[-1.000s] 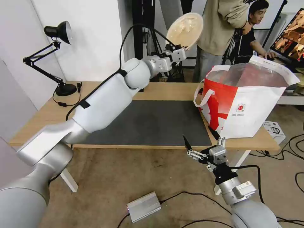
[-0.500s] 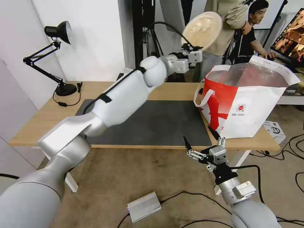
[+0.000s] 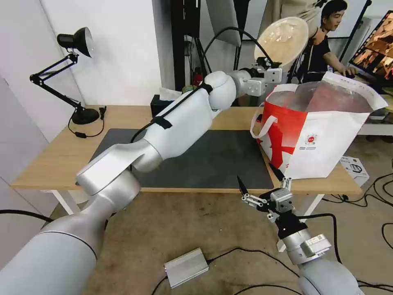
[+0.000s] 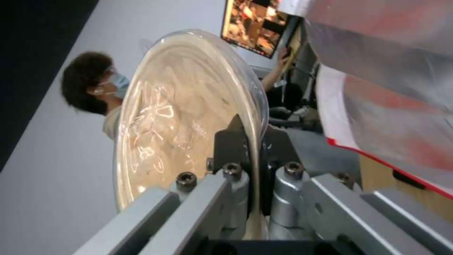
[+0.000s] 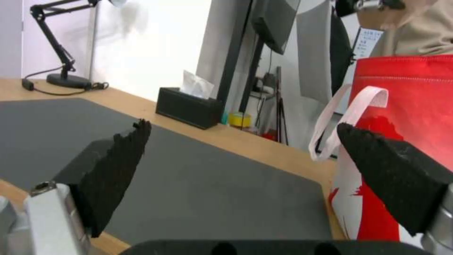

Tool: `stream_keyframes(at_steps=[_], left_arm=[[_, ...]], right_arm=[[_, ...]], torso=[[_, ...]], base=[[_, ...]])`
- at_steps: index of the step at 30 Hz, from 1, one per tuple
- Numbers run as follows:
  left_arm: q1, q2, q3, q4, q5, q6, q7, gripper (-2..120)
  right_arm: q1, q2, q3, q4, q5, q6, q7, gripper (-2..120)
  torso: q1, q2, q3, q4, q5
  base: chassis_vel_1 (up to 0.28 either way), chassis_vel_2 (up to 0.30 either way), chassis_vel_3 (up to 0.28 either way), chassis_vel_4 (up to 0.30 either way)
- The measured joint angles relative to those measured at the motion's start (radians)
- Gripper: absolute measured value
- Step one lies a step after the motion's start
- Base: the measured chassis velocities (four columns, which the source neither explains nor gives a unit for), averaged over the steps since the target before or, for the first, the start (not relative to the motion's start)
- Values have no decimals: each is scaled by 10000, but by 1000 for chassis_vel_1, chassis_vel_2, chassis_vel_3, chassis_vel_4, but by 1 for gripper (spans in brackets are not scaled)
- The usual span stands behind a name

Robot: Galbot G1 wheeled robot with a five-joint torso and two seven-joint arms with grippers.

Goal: Pick up the trash from the table and place it into the takeout bag.

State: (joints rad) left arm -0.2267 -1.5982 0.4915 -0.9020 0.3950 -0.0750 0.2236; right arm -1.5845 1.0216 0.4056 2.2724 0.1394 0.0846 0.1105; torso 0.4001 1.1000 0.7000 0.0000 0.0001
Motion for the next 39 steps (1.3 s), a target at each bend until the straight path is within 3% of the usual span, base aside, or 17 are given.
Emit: stream_keyframes(at_steps=[17, 39], left_arm=[[-133, 5, 1755, 422, 37, 0, -79, 1], [-90, 0, 2337, 279, 981, -165, -30, 1]], right_arm=[[0, 0, -1, 0, 0, 0, 0, 100], [0, 0, 0, 0, 0, 0, 0, 100]], torso=[[-1, 0, 0, 0, -1], [-1, 0, 0, 0, -1]], base=[[0, 0, 0, 0], [0, 0, 0, 0]])
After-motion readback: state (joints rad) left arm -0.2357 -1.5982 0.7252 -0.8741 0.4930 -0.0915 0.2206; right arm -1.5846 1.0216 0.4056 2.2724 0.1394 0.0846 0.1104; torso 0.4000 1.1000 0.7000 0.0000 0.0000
